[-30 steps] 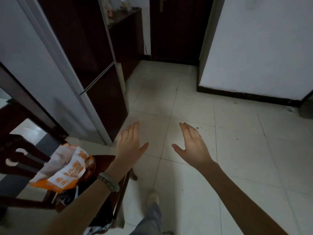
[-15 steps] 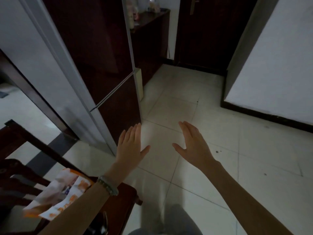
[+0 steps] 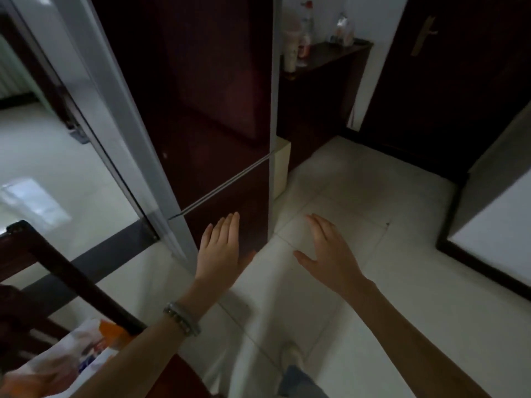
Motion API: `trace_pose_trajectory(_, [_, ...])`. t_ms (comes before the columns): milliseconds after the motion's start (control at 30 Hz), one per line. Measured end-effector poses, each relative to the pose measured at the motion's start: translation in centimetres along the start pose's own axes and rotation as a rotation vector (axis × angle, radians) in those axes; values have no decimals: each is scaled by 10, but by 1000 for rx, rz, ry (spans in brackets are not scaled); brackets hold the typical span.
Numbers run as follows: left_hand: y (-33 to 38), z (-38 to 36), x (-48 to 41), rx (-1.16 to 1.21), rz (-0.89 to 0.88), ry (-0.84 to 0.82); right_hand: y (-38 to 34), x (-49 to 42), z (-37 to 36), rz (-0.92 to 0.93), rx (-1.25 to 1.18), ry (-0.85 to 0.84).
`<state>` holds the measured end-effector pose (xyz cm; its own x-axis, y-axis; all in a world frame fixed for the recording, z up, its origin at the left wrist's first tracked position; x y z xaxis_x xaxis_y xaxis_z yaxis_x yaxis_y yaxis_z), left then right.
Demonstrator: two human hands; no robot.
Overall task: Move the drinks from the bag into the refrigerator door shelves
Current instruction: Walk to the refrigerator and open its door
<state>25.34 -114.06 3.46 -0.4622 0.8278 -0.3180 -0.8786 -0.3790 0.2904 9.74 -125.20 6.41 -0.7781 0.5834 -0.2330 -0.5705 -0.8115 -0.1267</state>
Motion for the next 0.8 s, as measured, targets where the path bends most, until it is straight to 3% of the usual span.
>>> trace_pose_trajectory(333, [-10, 1, -88, -68, 207, 110, 11, -138, -20, 277, -97, -20])
trace_pose_trajectory(567, [-63, 31, -87, -150, 419, 164, -54, -189, -33, 510, -114, -45])
trace_pose_trajectory(800, [-122, 99, -91, -266, 568, 271, -134, -243, 10, 673, -127, 82])
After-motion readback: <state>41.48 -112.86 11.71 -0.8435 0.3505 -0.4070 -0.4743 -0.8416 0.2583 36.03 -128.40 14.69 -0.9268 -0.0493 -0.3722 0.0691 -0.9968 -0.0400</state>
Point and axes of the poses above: each hand's wrist, its own x-axis away from the middle knuckle, its own z-axis out of the back of the hand, y = z × x, the point moved 10 cm from there along -x, towards the middle knuckle, and after that the axes turned 14 degrees about x, right-handed, at the moved point
